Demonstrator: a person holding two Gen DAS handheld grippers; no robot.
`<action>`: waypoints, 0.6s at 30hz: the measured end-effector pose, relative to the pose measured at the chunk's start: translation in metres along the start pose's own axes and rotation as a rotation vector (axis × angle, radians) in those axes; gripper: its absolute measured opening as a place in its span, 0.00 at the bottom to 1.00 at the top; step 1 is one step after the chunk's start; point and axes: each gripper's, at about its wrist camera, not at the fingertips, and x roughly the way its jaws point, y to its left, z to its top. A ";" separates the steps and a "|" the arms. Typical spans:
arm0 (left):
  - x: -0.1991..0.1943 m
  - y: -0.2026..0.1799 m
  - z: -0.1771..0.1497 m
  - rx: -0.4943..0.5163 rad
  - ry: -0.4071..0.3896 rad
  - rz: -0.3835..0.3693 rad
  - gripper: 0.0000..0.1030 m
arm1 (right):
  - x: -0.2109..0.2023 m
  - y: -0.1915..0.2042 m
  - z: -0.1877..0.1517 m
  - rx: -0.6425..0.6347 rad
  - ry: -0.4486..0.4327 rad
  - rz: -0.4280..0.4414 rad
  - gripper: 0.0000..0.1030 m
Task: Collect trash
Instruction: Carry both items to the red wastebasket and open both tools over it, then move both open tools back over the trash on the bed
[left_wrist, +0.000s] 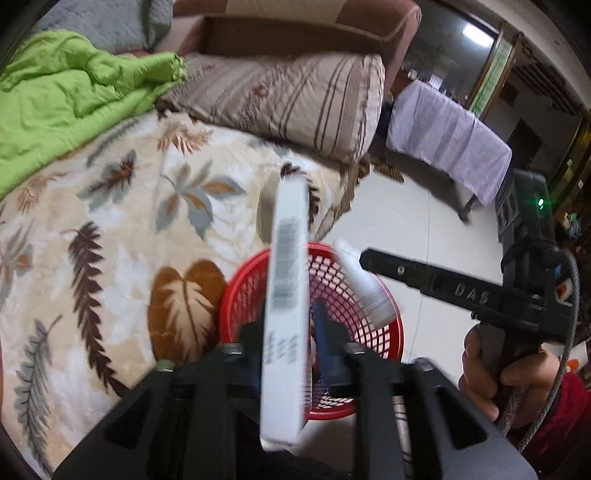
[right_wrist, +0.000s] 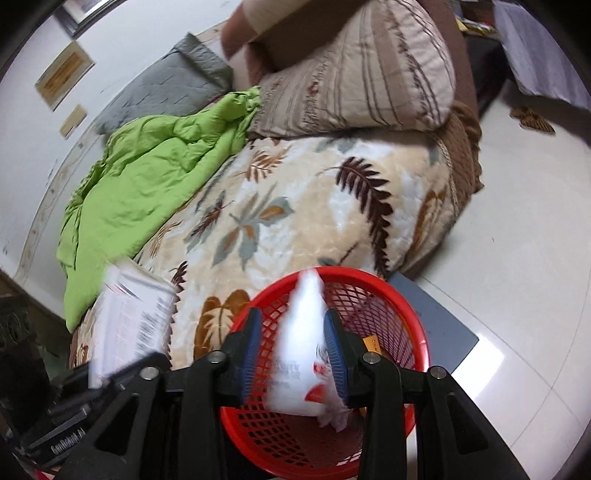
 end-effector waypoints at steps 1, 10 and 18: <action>0.001 -0.002 -0.001 0.001 -0.004 0.001 0.38 | -0.001 0.000 0.001 0.002 -0.008 -0.001 0.52; -0.036 0.039 -0.002 -0.056 -0.085 0.115 0.40 | 0.012 0.043 0.002 -0.104 -0.001 0.085 0.53; -0.081 0.120 -0.009 -0.223 -0.170 0.282 0.43 | 0.044 0.107 -0.006 -0.239 0.073 0.172 0.53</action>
